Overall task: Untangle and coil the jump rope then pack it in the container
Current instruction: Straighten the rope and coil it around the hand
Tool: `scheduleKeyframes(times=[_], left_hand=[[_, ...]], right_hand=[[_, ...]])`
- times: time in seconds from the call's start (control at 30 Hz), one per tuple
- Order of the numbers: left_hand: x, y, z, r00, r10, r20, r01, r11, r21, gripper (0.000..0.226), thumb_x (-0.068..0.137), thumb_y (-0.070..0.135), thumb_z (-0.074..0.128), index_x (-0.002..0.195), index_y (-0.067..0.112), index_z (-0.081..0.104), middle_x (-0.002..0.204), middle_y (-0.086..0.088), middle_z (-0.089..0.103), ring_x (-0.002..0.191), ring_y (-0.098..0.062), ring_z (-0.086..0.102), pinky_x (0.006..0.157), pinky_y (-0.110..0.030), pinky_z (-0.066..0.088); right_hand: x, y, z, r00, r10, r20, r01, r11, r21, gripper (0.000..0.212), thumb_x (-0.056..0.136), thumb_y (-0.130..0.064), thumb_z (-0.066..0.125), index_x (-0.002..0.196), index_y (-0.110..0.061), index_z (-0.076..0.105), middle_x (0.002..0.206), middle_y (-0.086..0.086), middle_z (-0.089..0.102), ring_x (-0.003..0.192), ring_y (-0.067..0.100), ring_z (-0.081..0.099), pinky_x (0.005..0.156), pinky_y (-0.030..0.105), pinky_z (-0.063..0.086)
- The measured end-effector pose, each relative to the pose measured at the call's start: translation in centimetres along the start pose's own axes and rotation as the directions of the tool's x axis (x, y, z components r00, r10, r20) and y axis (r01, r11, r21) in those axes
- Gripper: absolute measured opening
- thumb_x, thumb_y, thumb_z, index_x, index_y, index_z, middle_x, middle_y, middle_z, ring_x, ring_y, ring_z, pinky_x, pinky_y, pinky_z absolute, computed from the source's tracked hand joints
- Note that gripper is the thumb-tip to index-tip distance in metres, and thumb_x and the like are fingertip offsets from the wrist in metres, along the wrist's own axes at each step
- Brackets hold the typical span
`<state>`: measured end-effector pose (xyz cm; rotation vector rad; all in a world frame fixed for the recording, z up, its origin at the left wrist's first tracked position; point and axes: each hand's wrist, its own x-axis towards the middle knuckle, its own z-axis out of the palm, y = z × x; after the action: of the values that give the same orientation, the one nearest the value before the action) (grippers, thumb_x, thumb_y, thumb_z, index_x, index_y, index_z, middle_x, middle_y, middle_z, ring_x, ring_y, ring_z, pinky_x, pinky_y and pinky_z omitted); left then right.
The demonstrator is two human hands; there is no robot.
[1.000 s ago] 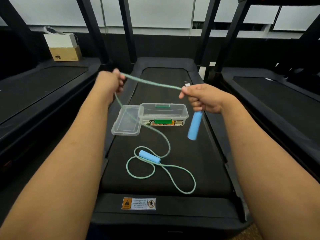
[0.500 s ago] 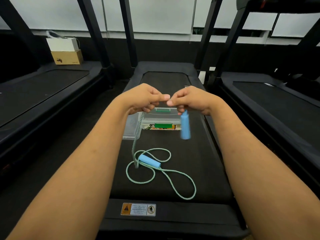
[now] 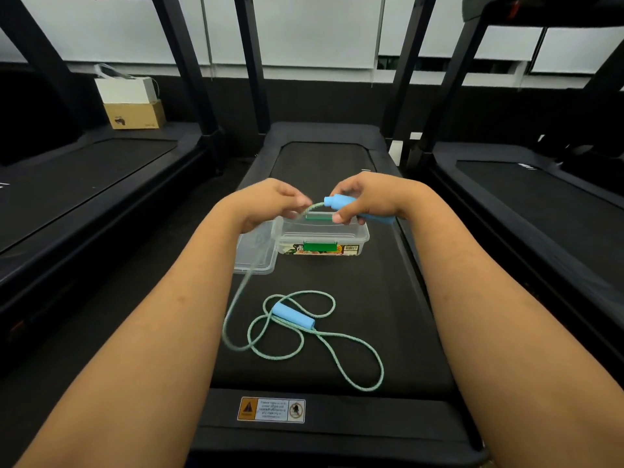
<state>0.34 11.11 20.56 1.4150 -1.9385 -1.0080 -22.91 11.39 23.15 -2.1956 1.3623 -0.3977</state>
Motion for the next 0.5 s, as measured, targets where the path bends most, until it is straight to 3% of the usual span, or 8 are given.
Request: scheduleKeyframes(times=[0.07,0.13,0.17,0.27,0.4,0.5], left_hand=[[0.0,0.6,1.0,0.986,0.073,0.151,-0.041,0.978,-0.206,0.027,0.100,0.029,0.058,0.117,0.012,0.070,0.109,-0.004,0.075,0.105,-0.017,0.070,0.095,-0.031,0.049],[0.3,0.7,1.7,0.982,0.120,0.143,-0.069,0.945,-0.321,0.023,0.098,0.022,0.061,0.110,0.004,0.071,0.092,-0.008,0.071,0.079,-0.015,0.070,0.086,-0.033,0.054],[0.4,0.7,1.7,0.987,0.123,0.099,-0.081,0.935,-0.345,0.019,0.097,0.017,0.062,0.105,0.002,0.072,0.081,-0.008,0.064,0.063,-0.011,0.060,0.075,-0.031,0.053],[0.7,0.0,1.3,0.991,0.129,-0.027,-0.131,0.946,-0.298,0.018,0.096,0.018,0.064,0.100,0.005,0.076,0.067,-0.002,0.050,0.053,-0.007,0.035,0.054,-0.023,0.035],[0.5,-0.3,0.5,0.970,0.119,-0.211,-0.150,0.979,-0.138,0.022,0.086,0.037,0.075,0.086,0.015,0.079,0.065,0.000,0.057,0.057,-0.007,0.045,0.058,-0.024,0.040],[0.4,0.1,0.9,0.965,0.139,-0.221,-0.169,0.978,-0.122,0.026,0.086,0.039,0.074,0.087,0.014,0.078,0.067,-0.002,0.054,0.057,-0.010,0.042,0.057,-0.024,0.038]], right_hand=[[0.3,-0.8,0.0,1.000,0.007,-0.029,-0.009,0.996,-0.090,0.022,0.079,-0.029,0.082,0.099,-0.027,0.071,0.088,0.000,0.074,0.066,0.011,0.063,0.075,0.033,0.053],[0.3,-1.1,-0.2,0.998,0.021,-0.063,-0.030,0.988,-0.152,0.023,0.078,-0.031,0.083,0.097,-0.027,0.070,0.084,-0.003,0.071,0.065,0.012,0.062,0.072,0.032,0.049],[0.2,-1.0,-0.2,0.997,0.024,-0.076,-0.036,0.987,-0.159,0.024,0.078,-0.032,0.083,0.099,-0.027,0.070,0.084,-0.004,0.069,0.066,0.012,0.062,0.070,0.031,0.048],[-0.2,-0.3,-0.4,0.997,0.028,-0.076,-0.037,0.992,-0.121,0.027,0.081,-0.033,0.081,0.104,-0.026,0.070,0.087,-0.003,0.068,0.072,0.013,0.060,0.074,0.032,0.048],[-0.1,0.6,-0.5,0.993,0.057,-0.105,-0.069,0.990,-0.120,0.025,0.081,-0.036,0.081,0.101,-0.032,0.068,0.097,0.002,0.068,0.085,0.020,0.062,0.083,0.041,0.052],[-0.1,0.3,-0.6,0.988,0.041,-0.146,-0.072,0.974,-0.216,0.026,0.080,-0.036,0.081,0.101,-0.034,0.066,0.099,-0.004,0.063,0.095,0.023,0.061,0.086,0.043,0.048]])
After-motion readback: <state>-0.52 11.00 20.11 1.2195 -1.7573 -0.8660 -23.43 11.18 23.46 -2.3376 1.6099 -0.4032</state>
